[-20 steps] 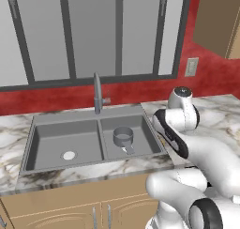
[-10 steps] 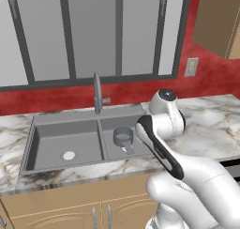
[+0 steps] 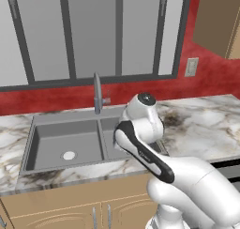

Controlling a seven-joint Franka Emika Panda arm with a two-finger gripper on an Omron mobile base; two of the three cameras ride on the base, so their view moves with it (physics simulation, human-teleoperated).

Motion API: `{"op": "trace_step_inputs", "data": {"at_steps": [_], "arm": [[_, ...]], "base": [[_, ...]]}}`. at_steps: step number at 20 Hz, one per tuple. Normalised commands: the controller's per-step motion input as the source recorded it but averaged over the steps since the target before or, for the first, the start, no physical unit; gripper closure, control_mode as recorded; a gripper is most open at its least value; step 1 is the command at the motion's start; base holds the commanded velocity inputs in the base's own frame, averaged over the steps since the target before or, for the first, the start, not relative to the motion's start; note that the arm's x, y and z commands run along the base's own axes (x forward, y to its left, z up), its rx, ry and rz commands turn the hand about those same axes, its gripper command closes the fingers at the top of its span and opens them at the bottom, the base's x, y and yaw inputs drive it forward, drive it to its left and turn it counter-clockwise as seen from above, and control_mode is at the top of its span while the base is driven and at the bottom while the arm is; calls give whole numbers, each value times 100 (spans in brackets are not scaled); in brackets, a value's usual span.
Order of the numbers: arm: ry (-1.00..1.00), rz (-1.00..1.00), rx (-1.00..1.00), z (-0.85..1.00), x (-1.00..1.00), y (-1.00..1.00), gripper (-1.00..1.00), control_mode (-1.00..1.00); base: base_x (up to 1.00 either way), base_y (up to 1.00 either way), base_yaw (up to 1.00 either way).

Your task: Move any existing items from the left basin to the right basin for drying. Then move the glass cup from the counter to the left basin of the sink for washing.

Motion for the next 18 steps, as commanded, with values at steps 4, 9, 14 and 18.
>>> {"op": "trace_step_inputs", "data": {"at_steps": [4,9,14,18], "arm": [[0,17,0,1,9,99,100,-100],[0,9,0,0,26,88,100,-100],[0,1,-7,-3,33,68,100,-100],[0,0,-6,-2,47,40,100,-100]], "base": [[0,0,0],[0,0,0],[0,0,0],[0,0,0]]}}
